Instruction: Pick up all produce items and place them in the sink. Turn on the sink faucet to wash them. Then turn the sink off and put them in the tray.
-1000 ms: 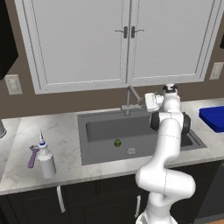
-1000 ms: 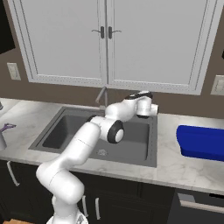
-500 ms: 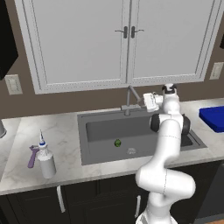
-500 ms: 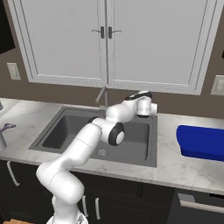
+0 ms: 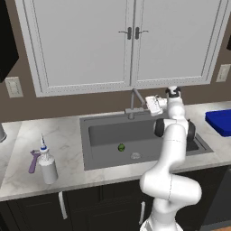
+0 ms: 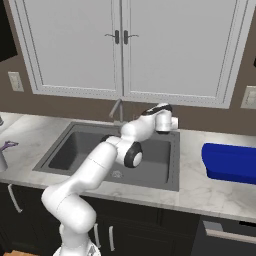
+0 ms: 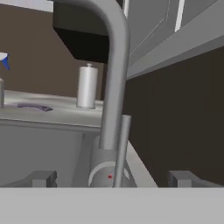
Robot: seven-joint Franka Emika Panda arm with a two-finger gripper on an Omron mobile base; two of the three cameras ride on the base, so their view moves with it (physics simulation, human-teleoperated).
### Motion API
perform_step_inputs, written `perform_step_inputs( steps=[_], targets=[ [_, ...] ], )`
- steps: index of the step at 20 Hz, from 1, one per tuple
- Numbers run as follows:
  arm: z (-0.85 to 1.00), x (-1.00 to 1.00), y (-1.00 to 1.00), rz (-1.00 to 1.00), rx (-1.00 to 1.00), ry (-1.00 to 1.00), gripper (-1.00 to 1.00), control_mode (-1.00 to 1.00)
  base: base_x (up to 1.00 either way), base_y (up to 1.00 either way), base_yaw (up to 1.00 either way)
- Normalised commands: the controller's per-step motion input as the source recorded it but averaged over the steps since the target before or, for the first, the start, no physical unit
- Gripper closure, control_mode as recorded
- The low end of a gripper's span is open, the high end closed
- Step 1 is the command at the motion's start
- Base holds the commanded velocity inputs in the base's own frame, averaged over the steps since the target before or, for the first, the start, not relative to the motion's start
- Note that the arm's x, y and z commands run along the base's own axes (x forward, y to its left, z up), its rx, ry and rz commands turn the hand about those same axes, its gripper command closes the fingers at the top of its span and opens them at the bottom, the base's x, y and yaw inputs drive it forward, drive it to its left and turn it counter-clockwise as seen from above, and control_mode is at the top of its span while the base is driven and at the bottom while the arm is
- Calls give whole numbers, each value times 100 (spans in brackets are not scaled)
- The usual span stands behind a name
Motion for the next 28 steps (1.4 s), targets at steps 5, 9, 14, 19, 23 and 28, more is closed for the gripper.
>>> perform_step_inputs(
  steps=[5,9,14,19,23,28],
  targets=[
    [3,0,8,3,0,2,-100,-100,0,0,0],
    [8,0,6,0,0,6,-100,-100,0,0,0],
    [12,6,6,0,0,10,-100,-100,0,0,0],
    [10,9,9,0,0,10,-100,-100,0,0,0],
    [1,9,14,0,0,7,-100,-100,0,0,0],
    [0,11,20,0,0,3,-100,-100,0,0,0]
  ],
)
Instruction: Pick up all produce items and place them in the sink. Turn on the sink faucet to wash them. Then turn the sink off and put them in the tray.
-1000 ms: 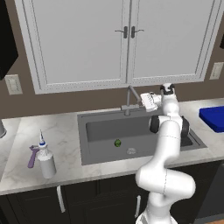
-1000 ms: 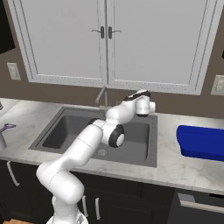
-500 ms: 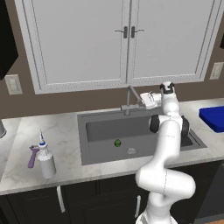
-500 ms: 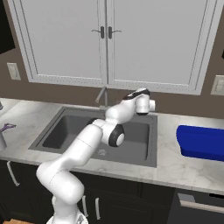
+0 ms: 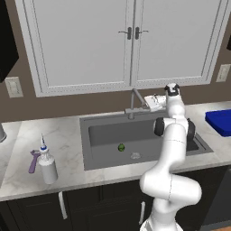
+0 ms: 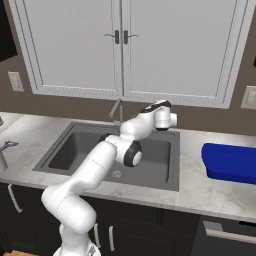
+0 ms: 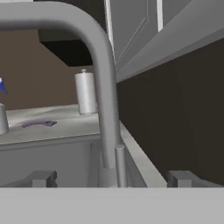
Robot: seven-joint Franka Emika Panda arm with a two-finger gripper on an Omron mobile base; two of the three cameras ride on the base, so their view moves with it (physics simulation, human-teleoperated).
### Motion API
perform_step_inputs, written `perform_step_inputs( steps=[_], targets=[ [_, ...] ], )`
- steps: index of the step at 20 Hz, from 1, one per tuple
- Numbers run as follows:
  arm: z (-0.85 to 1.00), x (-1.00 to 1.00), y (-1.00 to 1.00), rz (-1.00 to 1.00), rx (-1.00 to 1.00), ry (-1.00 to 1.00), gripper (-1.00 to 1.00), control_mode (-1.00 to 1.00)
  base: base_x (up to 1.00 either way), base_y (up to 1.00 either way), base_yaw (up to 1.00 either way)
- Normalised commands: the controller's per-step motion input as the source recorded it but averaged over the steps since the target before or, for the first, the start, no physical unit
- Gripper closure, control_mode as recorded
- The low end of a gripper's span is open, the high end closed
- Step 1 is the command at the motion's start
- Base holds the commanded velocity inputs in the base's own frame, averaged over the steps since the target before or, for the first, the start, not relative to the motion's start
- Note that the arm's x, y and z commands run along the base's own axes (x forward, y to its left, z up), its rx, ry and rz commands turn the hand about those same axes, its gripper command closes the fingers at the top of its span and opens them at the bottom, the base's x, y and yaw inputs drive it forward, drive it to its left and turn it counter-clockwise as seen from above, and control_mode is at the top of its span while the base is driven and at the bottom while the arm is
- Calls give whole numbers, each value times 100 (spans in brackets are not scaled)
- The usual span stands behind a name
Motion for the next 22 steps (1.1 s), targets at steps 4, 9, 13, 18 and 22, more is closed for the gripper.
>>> perform_step_inputs(
  steps=[4,9,13,18,22],
  targets=[
    [0,8,31,-2,0,0,-100,-100,0,0,0],
    [0,0,36,-2,0,0,-100,-100,0,0,0],
    [0,0,37,-2,0,0,-100,-100,0,0,0],
    [-1,0,35,-3,0,0,100,-100,0,0,0],
    [0,0,13,-2,0,0,100,-100,0,0,0]
  ],
)
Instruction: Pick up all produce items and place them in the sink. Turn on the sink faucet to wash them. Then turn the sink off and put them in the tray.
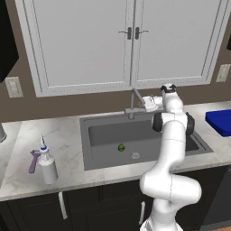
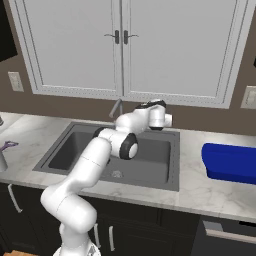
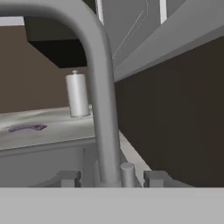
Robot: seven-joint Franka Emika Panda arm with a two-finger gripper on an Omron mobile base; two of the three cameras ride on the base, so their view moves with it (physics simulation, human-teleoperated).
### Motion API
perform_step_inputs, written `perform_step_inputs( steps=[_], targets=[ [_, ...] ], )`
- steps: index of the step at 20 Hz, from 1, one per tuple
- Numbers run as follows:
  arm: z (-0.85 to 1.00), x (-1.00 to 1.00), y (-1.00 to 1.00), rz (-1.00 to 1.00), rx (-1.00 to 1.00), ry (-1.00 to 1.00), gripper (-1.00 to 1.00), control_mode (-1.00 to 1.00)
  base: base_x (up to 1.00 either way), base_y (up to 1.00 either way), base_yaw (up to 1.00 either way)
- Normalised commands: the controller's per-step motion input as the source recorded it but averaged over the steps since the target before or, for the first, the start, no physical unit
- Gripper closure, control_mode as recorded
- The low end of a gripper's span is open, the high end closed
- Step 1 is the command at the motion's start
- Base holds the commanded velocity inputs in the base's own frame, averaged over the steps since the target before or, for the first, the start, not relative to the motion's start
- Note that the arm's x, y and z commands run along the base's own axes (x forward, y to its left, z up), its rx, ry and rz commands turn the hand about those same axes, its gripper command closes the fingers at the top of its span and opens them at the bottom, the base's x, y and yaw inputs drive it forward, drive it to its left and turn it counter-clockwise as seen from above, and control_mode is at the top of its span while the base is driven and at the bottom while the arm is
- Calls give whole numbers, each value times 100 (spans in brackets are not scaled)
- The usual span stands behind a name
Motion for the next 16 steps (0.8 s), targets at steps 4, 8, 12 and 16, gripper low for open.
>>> perform_step_inputs(
  steps=[4,8,12,16],
  targets=[
    [0,-3,0,0,0,-1,100,-100,0,0,0],
    [0,-2,0,-2,0,-8,100,-100,0,0,0],
    [0,-1,0,-11,0,-12,100,-100,0,0,0],
    [0,-11,0,-18,0,-14,100,-100,0,0,0]
  ],
)
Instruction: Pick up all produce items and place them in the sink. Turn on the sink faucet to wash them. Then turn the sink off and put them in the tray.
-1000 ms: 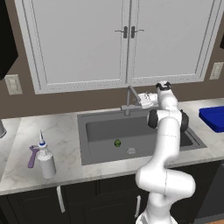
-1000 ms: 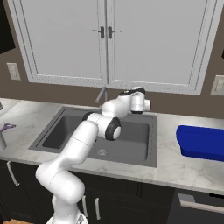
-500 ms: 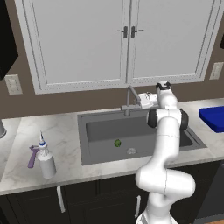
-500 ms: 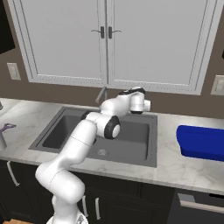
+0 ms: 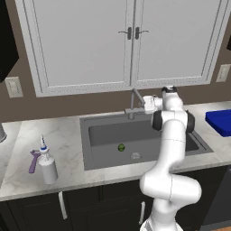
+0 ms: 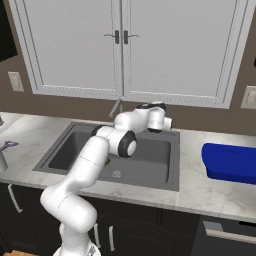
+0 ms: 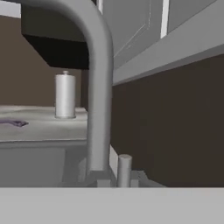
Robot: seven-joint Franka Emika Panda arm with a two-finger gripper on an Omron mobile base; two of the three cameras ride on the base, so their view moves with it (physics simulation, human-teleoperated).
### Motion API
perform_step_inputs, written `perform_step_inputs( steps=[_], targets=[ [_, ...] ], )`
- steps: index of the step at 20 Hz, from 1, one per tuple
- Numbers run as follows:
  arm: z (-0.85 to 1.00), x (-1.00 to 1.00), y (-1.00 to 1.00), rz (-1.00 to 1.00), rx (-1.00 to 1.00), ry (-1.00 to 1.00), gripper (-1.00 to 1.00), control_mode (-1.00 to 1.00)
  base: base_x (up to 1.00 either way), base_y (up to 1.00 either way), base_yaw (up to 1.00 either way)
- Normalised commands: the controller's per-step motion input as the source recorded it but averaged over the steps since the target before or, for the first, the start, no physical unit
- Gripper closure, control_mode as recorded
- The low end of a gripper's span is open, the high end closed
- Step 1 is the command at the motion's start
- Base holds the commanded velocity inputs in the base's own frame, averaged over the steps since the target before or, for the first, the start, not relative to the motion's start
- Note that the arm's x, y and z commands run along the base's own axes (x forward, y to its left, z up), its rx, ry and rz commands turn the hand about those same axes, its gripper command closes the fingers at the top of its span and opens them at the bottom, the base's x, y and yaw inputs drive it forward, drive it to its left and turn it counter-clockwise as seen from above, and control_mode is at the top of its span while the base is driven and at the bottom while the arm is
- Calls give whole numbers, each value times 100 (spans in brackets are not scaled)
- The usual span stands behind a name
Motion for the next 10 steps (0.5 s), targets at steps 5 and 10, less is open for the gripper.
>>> perform_step_inputs(
  steps=[5,10],
  targets=[
    [-1,-9,0,-24,0,-7,100,-100,0,0,0],
    [0,-1,0,-29,0,0,100,-100,0,0,0]
  ],
)
